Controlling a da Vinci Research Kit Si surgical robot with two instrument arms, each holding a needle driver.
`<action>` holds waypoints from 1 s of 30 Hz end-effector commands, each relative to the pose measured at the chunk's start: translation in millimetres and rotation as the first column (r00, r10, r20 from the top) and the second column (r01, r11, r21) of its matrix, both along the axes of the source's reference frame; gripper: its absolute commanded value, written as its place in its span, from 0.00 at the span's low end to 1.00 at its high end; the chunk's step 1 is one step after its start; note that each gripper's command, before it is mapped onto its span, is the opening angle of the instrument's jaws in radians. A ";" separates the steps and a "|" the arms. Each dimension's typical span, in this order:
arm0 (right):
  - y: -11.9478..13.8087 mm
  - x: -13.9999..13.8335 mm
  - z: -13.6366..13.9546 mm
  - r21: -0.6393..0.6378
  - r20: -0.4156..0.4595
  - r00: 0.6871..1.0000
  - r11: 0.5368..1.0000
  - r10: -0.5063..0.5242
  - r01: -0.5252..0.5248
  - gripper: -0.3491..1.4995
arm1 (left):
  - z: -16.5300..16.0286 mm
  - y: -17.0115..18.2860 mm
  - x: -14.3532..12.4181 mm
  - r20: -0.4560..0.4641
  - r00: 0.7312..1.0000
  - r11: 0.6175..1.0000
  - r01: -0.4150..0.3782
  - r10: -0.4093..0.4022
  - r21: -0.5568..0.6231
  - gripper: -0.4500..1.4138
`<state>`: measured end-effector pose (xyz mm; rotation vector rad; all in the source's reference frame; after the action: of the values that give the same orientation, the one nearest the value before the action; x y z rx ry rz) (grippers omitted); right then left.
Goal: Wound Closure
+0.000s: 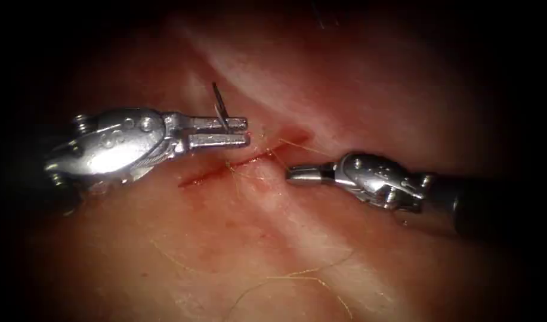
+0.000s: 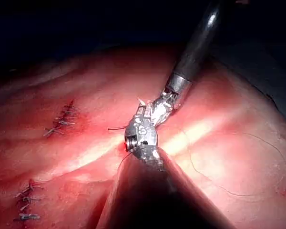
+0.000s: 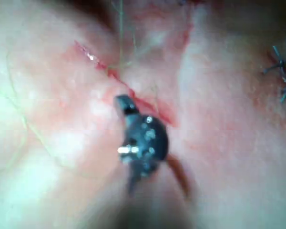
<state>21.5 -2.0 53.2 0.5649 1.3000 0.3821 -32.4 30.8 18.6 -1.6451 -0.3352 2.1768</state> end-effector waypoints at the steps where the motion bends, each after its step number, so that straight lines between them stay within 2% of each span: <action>1: -0.6 -0.8 -0.8 0.000 -0.001 1.000 1.000 -0.002 0.002 0.00 | 0.5 0.1 -0.5 0.003 1.000 1.000 0.000 0.000 -0.002 0.00; 6: -3.1 -4.2 -6.3 0.012 -0.005 1.000 1.000 -0.026 0.026 0.00 | 0.7 -0.7 -0.7 0.006 1.000 1.000 -0.004 0.004 -0.008 0.00; 8: -4.3 -5.2 -10.0 0.023 -0.012 0.999 0.999 -0.034 0.035 0.00 | 1.0 -1.1 -0.7 0.009 1.000 1.000 -0.007 0.007 -0.012 0.00; 15: -5.4 -5.6 -18.7 0.038 -0.045 0.997 0.997 -0.069 0.070 0.00 | 1.3 -0.9 -0.9 0.012 1.000 1.000 -0.009 0.009 -0.011 0.00; 18: -5.2 -5.1 -21.0 0.026 -0.061 0.996 0.997 -0.069 0.070 0.00 | 1.3 -0.8 -1.0 0.014 1.000 1.000 -0.010 0.010 -0.010 0.00; 20: -4.8 -4.6 -21.4 0.008 -0.071 0.996 0.998 -0.060 0.061 0.00 | 1.3 -0.8 -1.0 0.014 1.000 1.000 -0.010 0.010 -0.010 0.00; 21: -4.6 -4.4 -21.4 -0.001 -0.078 0.996 0.999 -0.053 0.054 0.04 | 1.3 -0.7 -1.0 0.014 1.000 1.000 -0.010 0.010 -0.010 0.00; 22: -4.3 -4.2 -21.1 -0.009 -0.095 0.995 0.999 -0.041 0.040 0.30 | 1.3 -0.7 -0.9 0.015 1.000 1.000 -0.011 0.011 -0.009 0.00; 25: -3.7 -4.1 -19.7 -0.027 -0.092 0.996 1.000 -0.003 0.001 0.71 | 1.1 -0.3 -0.7 0.017 1.000 1.000 -0.012 0.012 -0.005 0.00; 28: -2.8 -4.3 -17.6 -0.062 -0.049 0.998 0.997 0.041 -0.044 0.86 | 0.9 0.5 -0.1 0.019 1.000 1.000 -0.014 0.014 0.001 0.00; 30: -2.2 -4.4 -16.1 -0.068 -0.026 0.998 0.995 0.065 -0.067 0.92 | 0.8 1.2 0.7 0.003 1.000 1.000 -0.001 0.001 -0.014 0.00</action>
<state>16.4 -4.4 36.7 0.4659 1.3491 0.3891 -30.9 32.2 18.9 -1.6465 -0.3168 2.1841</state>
